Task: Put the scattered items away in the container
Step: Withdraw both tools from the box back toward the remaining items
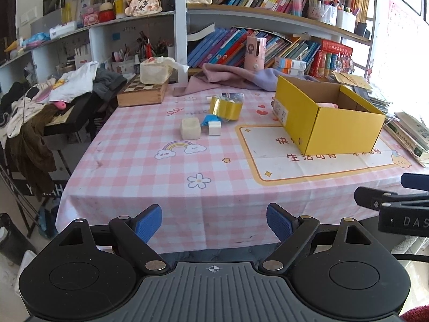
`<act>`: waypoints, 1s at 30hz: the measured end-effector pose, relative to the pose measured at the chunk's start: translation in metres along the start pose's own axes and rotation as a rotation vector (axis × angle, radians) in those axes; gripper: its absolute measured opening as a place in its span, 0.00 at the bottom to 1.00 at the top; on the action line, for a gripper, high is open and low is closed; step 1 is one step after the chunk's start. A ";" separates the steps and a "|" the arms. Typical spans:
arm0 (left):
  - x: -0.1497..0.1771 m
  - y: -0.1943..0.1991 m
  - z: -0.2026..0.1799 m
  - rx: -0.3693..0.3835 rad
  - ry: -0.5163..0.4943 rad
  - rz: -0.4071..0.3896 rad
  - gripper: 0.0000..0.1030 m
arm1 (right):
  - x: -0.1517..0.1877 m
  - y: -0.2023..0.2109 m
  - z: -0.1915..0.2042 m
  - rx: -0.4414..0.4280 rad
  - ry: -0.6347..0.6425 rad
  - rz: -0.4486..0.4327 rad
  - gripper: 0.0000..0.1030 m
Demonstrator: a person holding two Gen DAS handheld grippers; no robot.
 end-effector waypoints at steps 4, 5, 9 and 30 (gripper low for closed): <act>-0.001 -0.001 -0.001 0.006 -0.017 0.002 0.85 | 0.000 -0.002 0.003 0.002 0.003 0.008 0.94; -0.001 -0.002 0.000 0.009 -0.015 0.002 0.85 | 0.000 -0.002 0.003 0.001 0.003 0.007 0.95; -0.002 -0.001 0.007 -0.001 0.007 -0.001 0.85 | -0.001 -0.002 0.005 -0.006 0.003 0.010 0.97; -0.017 0.009 0.023 0.006 0.018 -0.074 0.92 | -0.026 -0.009 0.044 -0.095 0.067 -0.033 0.91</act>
Point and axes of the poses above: each gripper's, at about its wrist camera, not at the fingertips, and y roughly against the way its jaws point, z to its left, x to its underside, the point moved 10 cm from there along -y, roughly the way its jaws point, and after that the axes turned 15 degrees about x, right-handed, at the moved point
